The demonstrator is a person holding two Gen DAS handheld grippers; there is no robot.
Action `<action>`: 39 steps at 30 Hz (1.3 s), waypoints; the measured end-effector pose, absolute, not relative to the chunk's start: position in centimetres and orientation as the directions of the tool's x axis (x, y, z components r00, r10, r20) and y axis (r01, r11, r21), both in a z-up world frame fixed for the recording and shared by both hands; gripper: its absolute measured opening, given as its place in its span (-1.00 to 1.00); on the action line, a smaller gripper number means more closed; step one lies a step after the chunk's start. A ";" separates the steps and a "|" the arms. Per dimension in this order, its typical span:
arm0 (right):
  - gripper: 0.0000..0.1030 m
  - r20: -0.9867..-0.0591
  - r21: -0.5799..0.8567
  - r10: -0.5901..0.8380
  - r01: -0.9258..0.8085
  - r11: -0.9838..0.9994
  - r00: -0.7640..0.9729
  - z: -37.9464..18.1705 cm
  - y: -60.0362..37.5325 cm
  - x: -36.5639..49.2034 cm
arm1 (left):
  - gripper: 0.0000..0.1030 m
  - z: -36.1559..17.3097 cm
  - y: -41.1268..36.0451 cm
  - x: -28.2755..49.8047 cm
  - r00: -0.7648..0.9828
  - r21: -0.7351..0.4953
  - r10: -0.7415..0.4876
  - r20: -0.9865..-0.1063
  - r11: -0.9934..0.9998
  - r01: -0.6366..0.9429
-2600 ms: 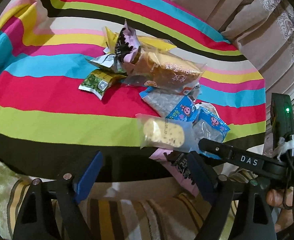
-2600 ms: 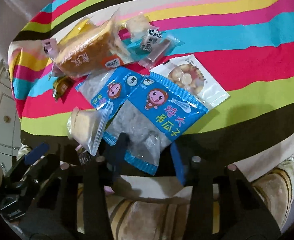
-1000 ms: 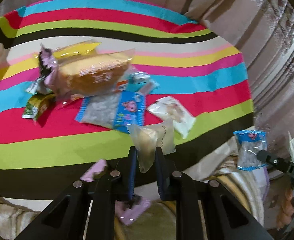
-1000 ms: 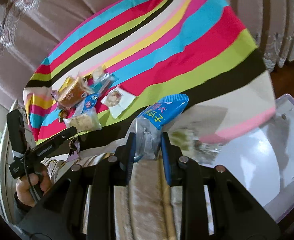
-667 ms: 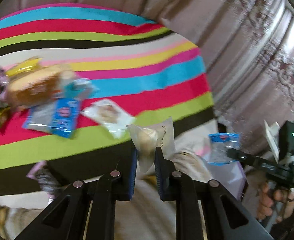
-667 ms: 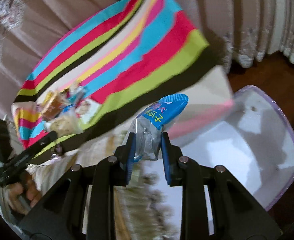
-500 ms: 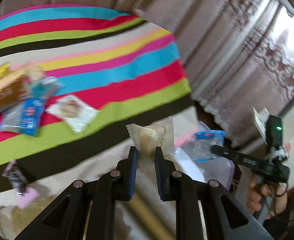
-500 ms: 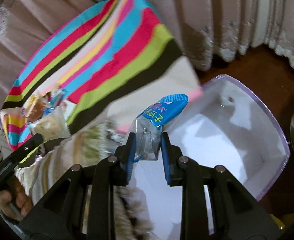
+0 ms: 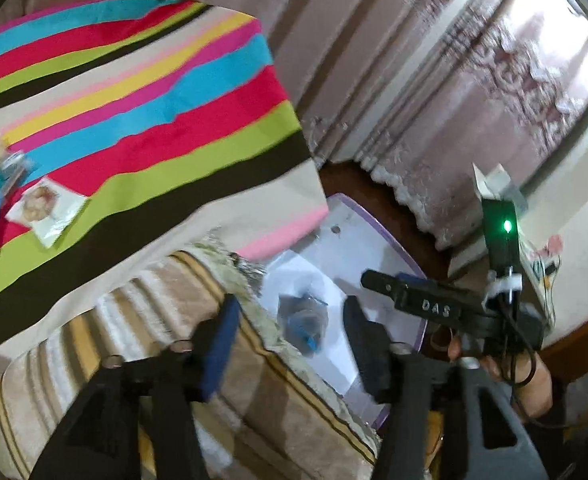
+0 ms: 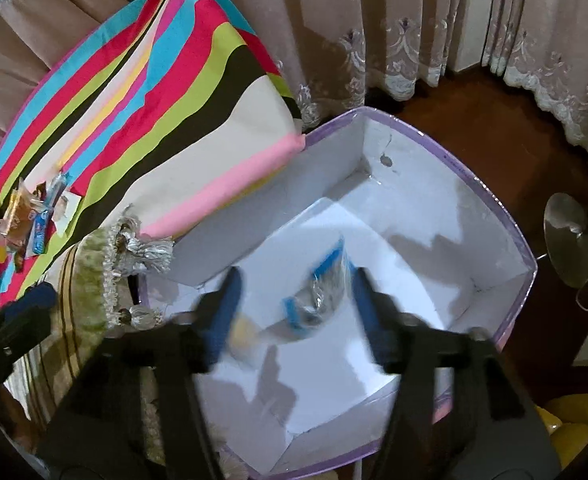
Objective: Organize snacks
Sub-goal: 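Carry the blue bag into the white box and open the right gripper, then grasp the pink chocolate bar with the left gripper while the right gripper grasps the white cookie packet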
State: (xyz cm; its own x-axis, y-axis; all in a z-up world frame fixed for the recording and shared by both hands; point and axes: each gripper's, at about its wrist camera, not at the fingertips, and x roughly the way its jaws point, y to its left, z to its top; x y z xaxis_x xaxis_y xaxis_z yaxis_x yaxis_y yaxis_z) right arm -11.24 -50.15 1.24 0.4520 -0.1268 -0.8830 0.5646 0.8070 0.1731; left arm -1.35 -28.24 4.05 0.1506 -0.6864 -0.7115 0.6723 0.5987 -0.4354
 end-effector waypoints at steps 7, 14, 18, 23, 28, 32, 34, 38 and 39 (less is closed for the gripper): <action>0.29 -0.877 0.168 -0.111 0.515 0.841 0.467 1.6 -48.1 -10.0 | 0.14 4.0 -21.0 1.1 0.305 -0.435 -0.618 -0.725 0.753 0.493; 0.47 -0.843 0.127 -0.120 0.411 0.903 0.525 3.1 -44.1 -7.6 | 0.14 2.7 -12.1 3.8 0.435 -0.423 -0.459 -0.775 0.888 0.183; 0.51 -0.827 0.108 -0.107 0.342 0.933 0.552 3.9 -41.5 -5.8 | 0.14 1.1 -8.2 5.1 0.437 -0.441 -0.416 -0.797 0.896 0.048; 0.64 -0.801 0.087 -0.078 0.244 0.966 0.594 4.9 -38.1 -3.3 | 0.14 -0.6 -7.2 6.7 0.396 -0.435 -0.391 -0.831 0.900 -0.024; 0.66 -0.792 0.041 -0.061 0.152 0.988 0.607 5.2 -34.9 -0.1 | 0.14 -1.8 -8.1 8.6 0.350 -0.371 -0.335 -0.875 0.928 -0.037; 0.69 -0.802 -0.005 -0.059 0.092 0.996 0.594 4.7 -32.8 2.4 | 0.09 -2.7 -9.1 10.0 0.329 -0.312 -0.291 -0.898 0.950 -0.010; 0.69 -0.811 -0.033 -0.058 0.053 0.998 0.583 4.2 -31.5 3.7 | -0.31 -2.7 -9.3 10.4 0.332 -0.287 -0.275 -0.902 0.958 0.016; 0.69 -0.830 -0.104 -0.076 -0.021 0.994 0.552 3.1 -29.2 6.7 | -0.58 -2.7 -9.5 10.7 0.344 -0.265 -0.263 -0.901 0.963 0.044; 0.69 -0.835 -0.113 -0.079 -0.030 0.993 0.544 2.8 -28.8 7.2 | -0.58 -2.7 -9.5 10.8 0.349 -0.264 -0.264 -0.899 0.963 0.047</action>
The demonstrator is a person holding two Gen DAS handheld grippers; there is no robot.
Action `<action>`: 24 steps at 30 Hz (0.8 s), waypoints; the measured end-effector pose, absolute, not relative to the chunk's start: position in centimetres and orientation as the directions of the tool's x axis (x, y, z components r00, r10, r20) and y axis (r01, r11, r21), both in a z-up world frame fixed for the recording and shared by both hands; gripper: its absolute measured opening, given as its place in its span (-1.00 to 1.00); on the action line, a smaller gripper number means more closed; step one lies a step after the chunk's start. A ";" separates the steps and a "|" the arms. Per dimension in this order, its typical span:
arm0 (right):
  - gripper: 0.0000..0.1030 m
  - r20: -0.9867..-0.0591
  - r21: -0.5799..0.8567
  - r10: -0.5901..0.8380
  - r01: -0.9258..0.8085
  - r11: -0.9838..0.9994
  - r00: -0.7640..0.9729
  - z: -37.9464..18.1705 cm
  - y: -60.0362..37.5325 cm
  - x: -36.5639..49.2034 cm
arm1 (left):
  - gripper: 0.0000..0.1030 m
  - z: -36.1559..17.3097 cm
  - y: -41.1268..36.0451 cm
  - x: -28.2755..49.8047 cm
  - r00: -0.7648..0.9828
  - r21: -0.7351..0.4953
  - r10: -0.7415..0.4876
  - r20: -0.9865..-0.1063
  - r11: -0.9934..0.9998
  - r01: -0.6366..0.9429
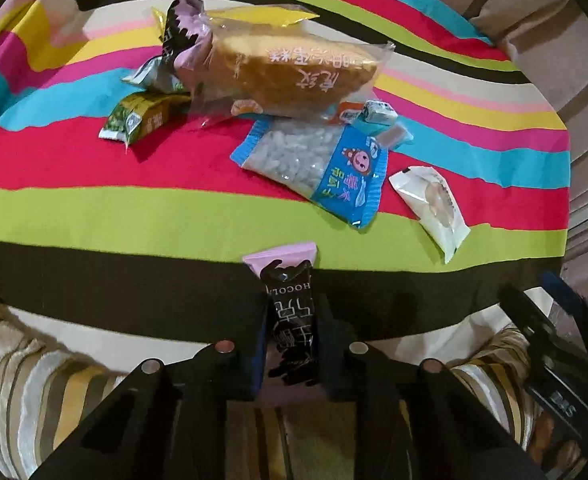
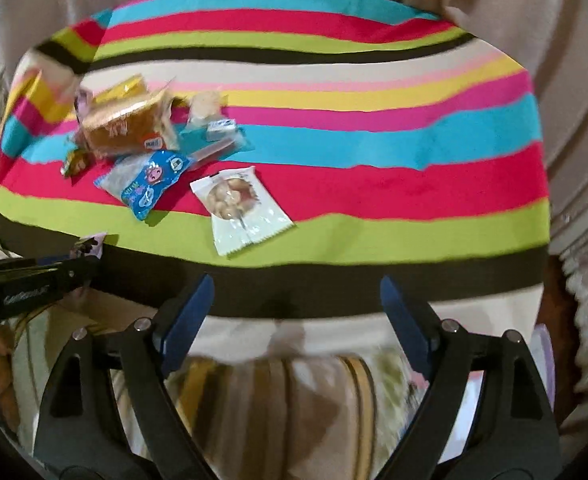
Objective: Organize snacks
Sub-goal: 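Grasp the pink chocolate bar with the left gripper while the right gripper grasps the white cookie packet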
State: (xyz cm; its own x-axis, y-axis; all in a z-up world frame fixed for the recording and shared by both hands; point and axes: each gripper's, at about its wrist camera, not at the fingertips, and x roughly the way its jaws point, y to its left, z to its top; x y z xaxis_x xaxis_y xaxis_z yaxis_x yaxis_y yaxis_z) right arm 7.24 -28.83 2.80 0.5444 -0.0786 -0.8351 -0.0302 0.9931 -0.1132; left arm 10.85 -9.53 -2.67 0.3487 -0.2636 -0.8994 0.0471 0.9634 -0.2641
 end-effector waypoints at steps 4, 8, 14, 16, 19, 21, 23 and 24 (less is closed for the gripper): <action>0.69 -0.845 -0.145 -0.093 -0.058 0.988 0.526 2.0 -27.8 9.6 | -0.60 -2.6 -9.4 11.0 0.366 -0.259 -0.261 -0.893 0.964 0.055; 0.69 -0.854 -0.162 -0.106 -0.067 0.984 0.510 1.3 -27.4 11.8 | -0.60 -2.4 -9.1 11.3 0.384 -0.245 -0.247 -0.890 0.968 0.056; 0.69 -0.862 -0.185 -0.117 -0.092 0.978 0.493 0.4 -26.5 14.6 | -0.60 -1.9 -8.8 11.5 0.415 -0.224 -0.226 -0.882 0.973 0.054; 0.69 -0.867 -0.176 -0.107 -0.098 0.980 0.488 0.1 -26.4 15.2 | -0.60 -1.5 -8.6 11.3 0.422 -0.216 -0.219 -0.880 0.975 0.056; 0.68 -0.870 -0.160 -0.092 -0.100 0.982 0.485 0.0 -26.4 15.9 | -0.60 -1.2 -8.6 11.3 0.431 -0.211 -0.215 -0.876 0.976 0.057; 0.68 -0.873 -0.150 -0.085 -0.100 0.984 0.480 -0.2 -26.3 16.3 | -0.60 -0.7 -8.6 11.0 0.436 -0.208 -0.212 -0.875 0.976 0.059; 0.29 -0.887 -0.147 -0.081 -0.111 0.983 0.455 -0.9 -25.9 17.0 | -0.60 -0.5 -8.7 11.0 0.438 -0.207 -0.212 -0.874 0.976 0.059; 0.16 -0.897 -0.138 -0.071 -0.122 0.983 0.437 -1.3 -25.8 17.3 | -0.60 -0.5 -8.8 11.1 0.439 -0.207 -0.212 -0.873 0.977 0.059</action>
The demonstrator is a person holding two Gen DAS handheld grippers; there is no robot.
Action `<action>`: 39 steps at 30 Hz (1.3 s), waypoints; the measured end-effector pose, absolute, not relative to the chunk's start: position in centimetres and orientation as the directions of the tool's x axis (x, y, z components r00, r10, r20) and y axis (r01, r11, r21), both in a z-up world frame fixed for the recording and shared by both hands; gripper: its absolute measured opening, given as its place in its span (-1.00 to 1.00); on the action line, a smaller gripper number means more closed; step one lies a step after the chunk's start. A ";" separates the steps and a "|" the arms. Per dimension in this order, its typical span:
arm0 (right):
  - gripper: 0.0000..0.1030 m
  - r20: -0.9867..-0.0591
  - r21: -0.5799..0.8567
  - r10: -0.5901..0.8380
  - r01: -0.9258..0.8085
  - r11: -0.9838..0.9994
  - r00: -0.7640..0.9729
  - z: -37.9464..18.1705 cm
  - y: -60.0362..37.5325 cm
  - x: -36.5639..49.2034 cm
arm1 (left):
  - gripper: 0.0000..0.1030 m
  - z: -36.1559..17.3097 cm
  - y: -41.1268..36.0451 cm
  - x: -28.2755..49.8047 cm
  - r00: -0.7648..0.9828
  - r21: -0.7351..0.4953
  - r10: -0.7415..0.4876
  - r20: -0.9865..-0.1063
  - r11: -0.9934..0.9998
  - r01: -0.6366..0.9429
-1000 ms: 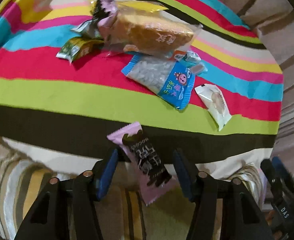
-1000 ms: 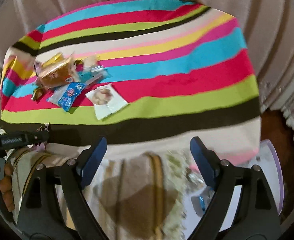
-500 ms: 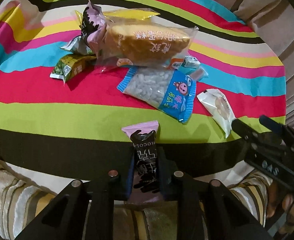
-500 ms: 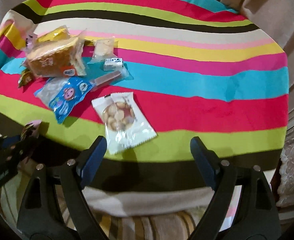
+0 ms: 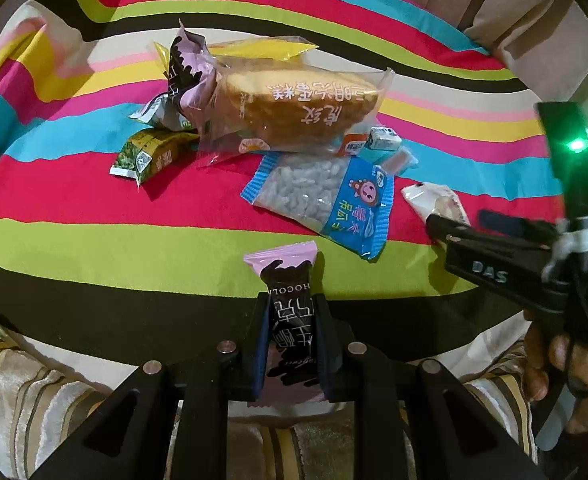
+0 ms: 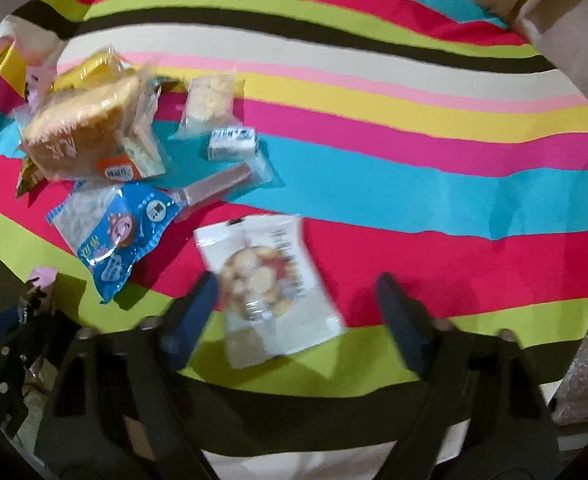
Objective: Organize snacks
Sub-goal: 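Grasp the pink chocolate bar with the left gripper while the right gripper grasps the white cookie packet, then lower both held snacks into the white box and open both grippers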
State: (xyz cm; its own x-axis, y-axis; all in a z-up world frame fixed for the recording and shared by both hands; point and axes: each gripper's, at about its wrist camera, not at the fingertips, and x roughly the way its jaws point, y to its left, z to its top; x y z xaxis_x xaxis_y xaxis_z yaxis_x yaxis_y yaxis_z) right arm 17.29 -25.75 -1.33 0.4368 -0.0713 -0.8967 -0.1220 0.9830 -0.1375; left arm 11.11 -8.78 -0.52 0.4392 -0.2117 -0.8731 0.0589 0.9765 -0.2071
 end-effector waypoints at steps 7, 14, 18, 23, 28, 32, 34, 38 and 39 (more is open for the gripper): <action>-0.01 -0.892 -0.087 -0.027 -0.111 0.990 0.452 -1.2 -26.4 17.2 | -0.60 -0.5 -8.9 10.8 0.459 -0.192 -0.200 -0.866 0.979 0.065; -0.04 -0.863 -0.056 -0.028 -0.041 0.998 0.505 0.8 -27.7 15.4 | -0.60 0.4 -9.1 10.1 0.488 -0.168 -0.185 -0.853 0.983 0.079; -0.04 -0.845 -0.052 -0.041 -0.006 0.999 0.533 2.2 -28.6 13.4 | -0.60 1.4 -9.3 9.4 0.509 -0.154 -0.179 -0.842 0.984 0.092; -0.04 -0.832 -0.032 -0.047 0.038 0.999 0.553 3.0 -29.4 11.4 | -0.60 2.3 -9.8 8.7 0.522 -0.150 -0.189 -0.832 0.982 0.116; -0.04 -0.822 -0.015 -0.052 0.071 0.997 0.567 3.7 -31.0 9.0 | -0.60 3.2 -10.8 7.8 0.534 -0.146 -0.201 -0.821 0.979 0.144; -0.04 -0.818 -0.005 -0.057 0.093 0.996 0.572 4.2 -32.1 7.2 | -0.60 4.0 -11.8 6.9 0.538 -0.143 -0.216 -0.815 0.974 0.173; -0.04 -0.816 0.000 -0.060 0.105 0.994 0.575 4.3 -32.7 6.3 | -0.60 4.2 -12.5 6.6 0.537 -0.146 -0.227 -0.812 0.971 0.190; -0.04 -0.811 0.012 -0.066 0.130 0.991 0.581 4.7 -34.1 4.6 | -0.60 4.8 -13.9 5.6 0.530 -0.184 -0.287 -0.798 0.953 0.239; -0.04 -0.809 0.015 -0.070 0.140 0.990 0.584 4.9 -34.5 4.1 | -0.60 4.8 -14.2 5.6 0.527 -0.196 -0.305 -0.793 0.948 0.252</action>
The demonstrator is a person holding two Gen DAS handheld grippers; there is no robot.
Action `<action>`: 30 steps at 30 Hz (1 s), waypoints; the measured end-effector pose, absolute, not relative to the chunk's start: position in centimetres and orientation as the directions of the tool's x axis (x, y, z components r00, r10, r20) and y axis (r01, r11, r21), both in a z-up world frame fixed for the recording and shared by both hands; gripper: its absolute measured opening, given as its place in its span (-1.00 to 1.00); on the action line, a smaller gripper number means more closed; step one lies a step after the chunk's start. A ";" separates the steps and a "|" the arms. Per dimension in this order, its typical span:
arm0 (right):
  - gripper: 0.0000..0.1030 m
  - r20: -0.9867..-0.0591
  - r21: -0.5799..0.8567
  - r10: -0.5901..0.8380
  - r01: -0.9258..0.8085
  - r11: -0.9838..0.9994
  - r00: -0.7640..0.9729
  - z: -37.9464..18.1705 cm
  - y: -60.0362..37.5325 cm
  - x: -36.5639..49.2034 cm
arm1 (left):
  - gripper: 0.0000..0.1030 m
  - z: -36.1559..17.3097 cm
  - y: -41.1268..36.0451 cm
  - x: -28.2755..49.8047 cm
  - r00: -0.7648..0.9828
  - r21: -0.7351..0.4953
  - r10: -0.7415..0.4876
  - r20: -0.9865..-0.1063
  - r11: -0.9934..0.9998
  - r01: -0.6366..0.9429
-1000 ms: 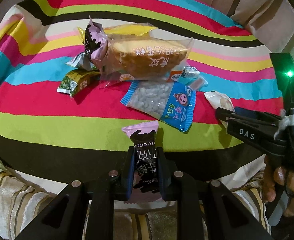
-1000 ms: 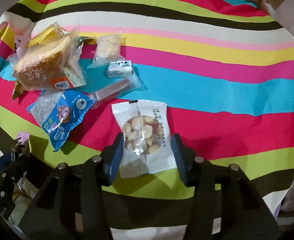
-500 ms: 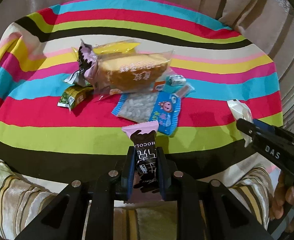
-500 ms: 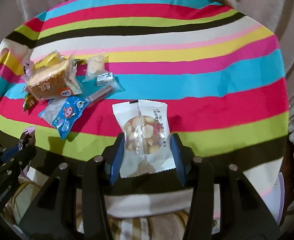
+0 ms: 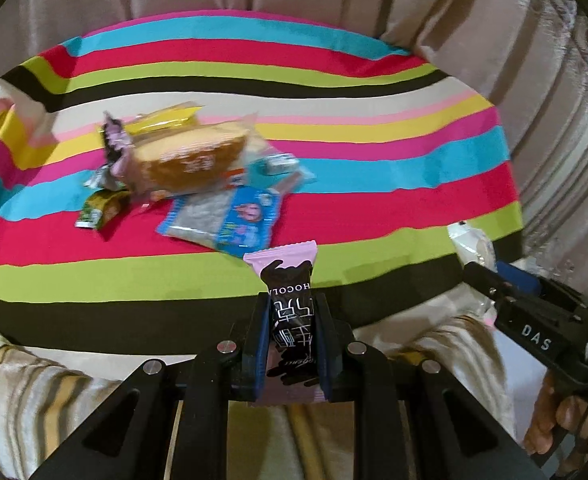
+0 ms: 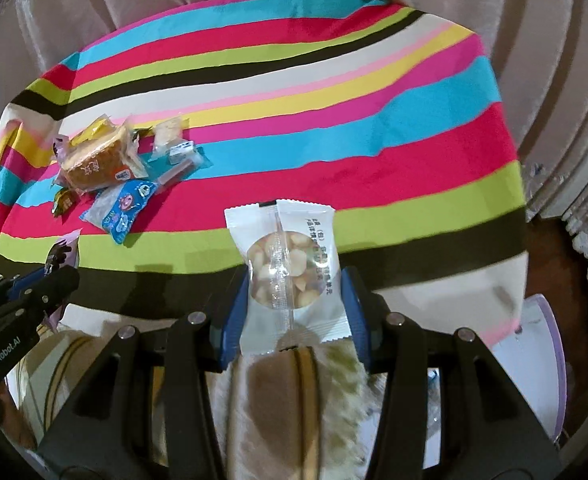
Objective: Organize snacks
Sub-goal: 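Lower both held snacks into the white box and open both grippers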
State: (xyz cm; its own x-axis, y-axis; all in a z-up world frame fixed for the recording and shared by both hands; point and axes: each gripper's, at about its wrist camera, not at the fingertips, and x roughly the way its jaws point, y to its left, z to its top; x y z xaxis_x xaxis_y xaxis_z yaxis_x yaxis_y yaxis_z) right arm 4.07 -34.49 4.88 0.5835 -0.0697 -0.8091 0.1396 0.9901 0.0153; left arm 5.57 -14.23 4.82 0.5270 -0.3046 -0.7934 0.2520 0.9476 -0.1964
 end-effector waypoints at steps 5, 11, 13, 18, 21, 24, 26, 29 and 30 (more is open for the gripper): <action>-0.04 -0.801 0.021 -0.096 0.187 0.982 0.591 5.5 -36.5 1.7 | -0.60 5.3 -16.1 4.3 0.507 -0.253 -0.394 -0.767 0.911 0.325; -0.04 -0.793 0.001 -0.150 0.248 0.969 0.590 6.0 -39.1 -1.9 | -0.60 5.9 -18.5 2.5 0.482 -0.290 -0.476 -0.736 0.865 0.410; -0.04 -0.794 -0.003 -0.166 0.271 0.963 0.584 6.0 -40.2 -3.2 | -0.60 6.0 -19.4 2.0 0.471 -0.296 -0.495 -0.730 0.850 0.435; -0.04 -0.801 -0.008 -0.207 0.336 0.942 0.562 5.4 -43.0 -6.1 | -0.60 6.3 -21.8 0.5 0.441 -0.302 -0.541 -0.717 0.810 0.503; -0.04 -0.807 -0.004 -0.224 0.374 0.927 0.546 5.0 -44.6 -7.6 | -0.60 6.5 -23.5 -0.6 0.410 -0.311 -0.572 -0.710 0.778 0.546; -0.04 -0.816 -0.003 -0.239 0.409 0.912 0.527 4.4 -46.0 -8.9 | -0.60 6.4 -25.2 -1.5 0.370 -0.319 -0.596 -0.713 0.745 0.585; -0.04 -0.820 -0.001 -0.245 0.427 0.904 0.517 4.0 -46.7 -9.6 | -0.60 6.3 -26.5 -2.1 0.343 -0.322 -0.607 -0.717 0.724 0.610; -0.03 -0.827 -0.006 -0.261 0.457 0.889 0.498 3.5 -47.8 -10.6 | -0.60 6.3 -28.1 -3.1 0.302 -0.330 -0.625 -0.720 0.691 0.643; -0.03 -0.830 -0.010 -0.268 0.468 0.884 0.489 3.4 -48.1 -10.9 | -0.60 6.3 -28.5 -3.3 0.291 -0.333 -0.629 -0.721 0.683 0.650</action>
State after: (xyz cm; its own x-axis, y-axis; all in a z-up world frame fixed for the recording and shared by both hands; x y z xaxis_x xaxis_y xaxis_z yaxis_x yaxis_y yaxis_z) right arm -10.94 -48.12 3.37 0.4892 -0.2680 -0.8300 0.4678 0.8838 -0.0097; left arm -3.31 -28.47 6.32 0.2908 -0.6293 -0.7207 0.6504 0.6825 -0.3335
